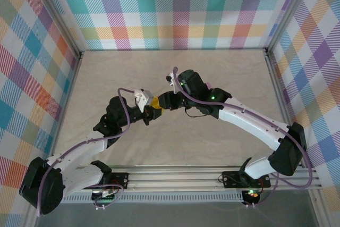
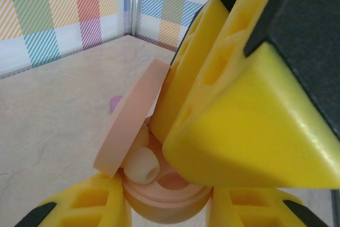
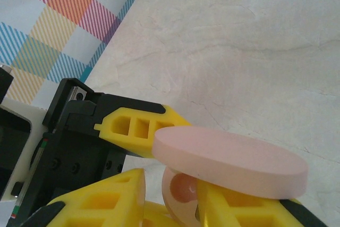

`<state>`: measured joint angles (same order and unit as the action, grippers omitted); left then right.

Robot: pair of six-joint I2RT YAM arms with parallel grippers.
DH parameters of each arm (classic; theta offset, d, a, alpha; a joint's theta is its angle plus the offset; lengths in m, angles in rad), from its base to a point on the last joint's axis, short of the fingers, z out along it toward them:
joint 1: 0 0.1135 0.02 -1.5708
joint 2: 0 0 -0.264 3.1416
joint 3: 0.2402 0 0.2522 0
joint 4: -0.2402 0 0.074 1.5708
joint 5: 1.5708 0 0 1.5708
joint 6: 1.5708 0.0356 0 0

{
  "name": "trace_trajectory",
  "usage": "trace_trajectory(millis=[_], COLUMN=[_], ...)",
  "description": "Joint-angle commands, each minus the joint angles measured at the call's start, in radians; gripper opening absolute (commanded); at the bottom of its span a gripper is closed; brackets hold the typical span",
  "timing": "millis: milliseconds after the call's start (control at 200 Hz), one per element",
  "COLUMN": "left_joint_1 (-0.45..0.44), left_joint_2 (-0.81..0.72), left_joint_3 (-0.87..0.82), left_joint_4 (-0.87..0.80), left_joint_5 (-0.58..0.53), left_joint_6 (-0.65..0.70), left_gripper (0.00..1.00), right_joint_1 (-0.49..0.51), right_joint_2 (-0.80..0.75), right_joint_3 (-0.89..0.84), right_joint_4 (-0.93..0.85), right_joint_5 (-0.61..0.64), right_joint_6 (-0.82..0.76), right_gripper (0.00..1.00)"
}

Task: Insert wireless bluetooth earbuds into charging case

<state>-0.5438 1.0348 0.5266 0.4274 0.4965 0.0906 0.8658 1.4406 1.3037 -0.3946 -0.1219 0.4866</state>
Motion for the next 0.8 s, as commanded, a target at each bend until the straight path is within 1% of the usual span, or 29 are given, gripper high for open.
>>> trace_trajectory(millis=[0,165,290,450,635,795], left_joint_1=[-0.012,-0.011,-0.013,-0.013,-0.014,-0.016], left_joint_2=[-0.038,-0.033,-0.034,-0.040,-0.047,-0.047], left_joint_3=[0.044,0.049,0.062,0.091,0.098,0.096], left_joint_4=[0.077,0.058,0.002,-0.103,-0.123,-0.129], left_joint_5=[0.018,0.021,0.012,-0.047,-0.080,-0.088], left_joint_6=[0.005,0.022,0.065,0.145,0.184,0.213], left_gripper=[0.08,0.08,0.08,0.06,0.06,0.06], right_joint_1=[-0.004,-0.004,-0.004,-0.005,-0.006,-0.005], right_joint_2=[-0.003,-0.008,-0.027,-0.063,-0.062,-0.056], right_joint_3=[0.019,0.022,0.022,0.015,0.013,0.018], right_joint_4=[-0.072,-0.081,-0.080,-0.055,-0.045,-0.015], right_joint_5=[0.062,0.067,0.081,0.093,0.089,0.054], right_joint_6=[-0.002,-0.001,0.018,0.044,0.063,0.071], right_gripper=[0.33,0.32,0.33,0.34,0.34,0.31])
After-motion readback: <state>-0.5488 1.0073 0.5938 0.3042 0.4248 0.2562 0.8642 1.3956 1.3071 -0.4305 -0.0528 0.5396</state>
